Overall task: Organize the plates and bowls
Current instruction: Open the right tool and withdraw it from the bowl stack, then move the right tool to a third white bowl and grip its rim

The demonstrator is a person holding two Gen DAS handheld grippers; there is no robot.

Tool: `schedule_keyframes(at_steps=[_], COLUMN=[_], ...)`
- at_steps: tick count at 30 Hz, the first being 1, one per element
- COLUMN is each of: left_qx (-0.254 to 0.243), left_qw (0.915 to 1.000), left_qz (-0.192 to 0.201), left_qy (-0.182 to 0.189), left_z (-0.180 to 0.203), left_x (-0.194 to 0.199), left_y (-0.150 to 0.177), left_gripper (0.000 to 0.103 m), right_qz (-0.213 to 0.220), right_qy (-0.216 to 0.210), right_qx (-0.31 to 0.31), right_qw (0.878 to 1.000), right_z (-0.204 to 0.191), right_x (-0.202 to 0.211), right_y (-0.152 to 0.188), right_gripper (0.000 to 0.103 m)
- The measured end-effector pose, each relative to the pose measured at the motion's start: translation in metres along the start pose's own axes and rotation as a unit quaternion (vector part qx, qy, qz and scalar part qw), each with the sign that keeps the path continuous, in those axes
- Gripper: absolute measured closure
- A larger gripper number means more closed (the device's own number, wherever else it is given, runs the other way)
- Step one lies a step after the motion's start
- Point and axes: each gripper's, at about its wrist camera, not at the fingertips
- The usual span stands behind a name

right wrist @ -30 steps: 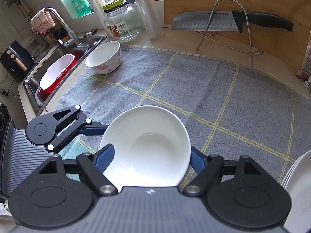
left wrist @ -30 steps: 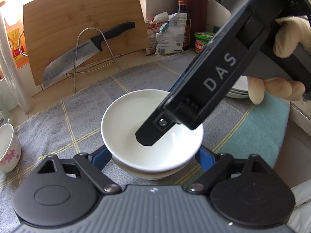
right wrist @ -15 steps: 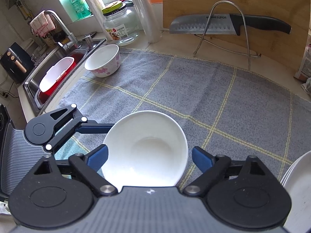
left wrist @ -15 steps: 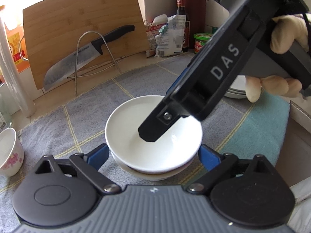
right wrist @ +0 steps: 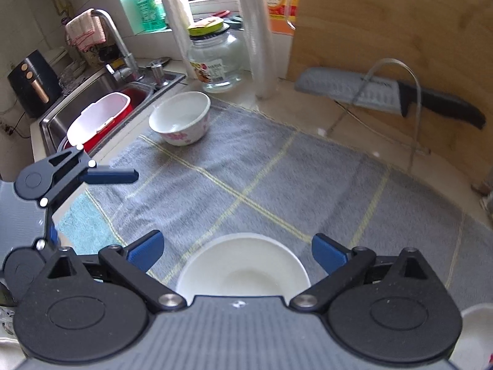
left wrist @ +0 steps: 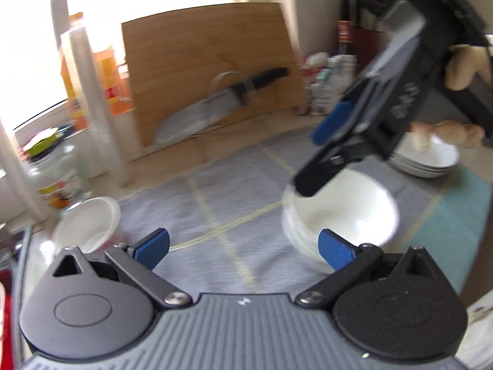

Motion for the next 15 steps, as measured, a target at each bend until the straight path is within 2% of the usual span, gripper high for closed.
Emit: schedule_keyframes(at_steps=[7, 11, 15], left_qx=[0.057, 0.073, 0.088], left_qw=[0.9938, 0.9897, 0.9873], left_qz=[-0.011, -0.015, -0.021], left_qy=[-0.094, -0.122, -0.13], left_z=[-0.076, -0.104, -0.124], left_x=[-0.013, -0.026, -0.042], left_y=[0.016, 0.022, 0.028], left_gripper=[0.001, 0.001, 0.001], right_qz=[-0.01, -0.02, -0.029], right_qy=[-0.01, -0.021, -0.033], right_qx=[0.051, 0.062, 0.061], right_qw=[0.999, 0.998, 0.997], right_z=[-0.03, -0.041, -0.048], right_x=[-0.033, -0.055, -0.08], right_y=[-0.048, -0.072, -0.097], right_gripper=[0.0, 0.0, 0.0])
Point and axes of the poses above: each gripper's, at about its wrist camera, not at the fingertips, and x roughly against the way its jaws point, z to its right, y to its underside, and after that the axes turned 2 degrees about x, right-handed
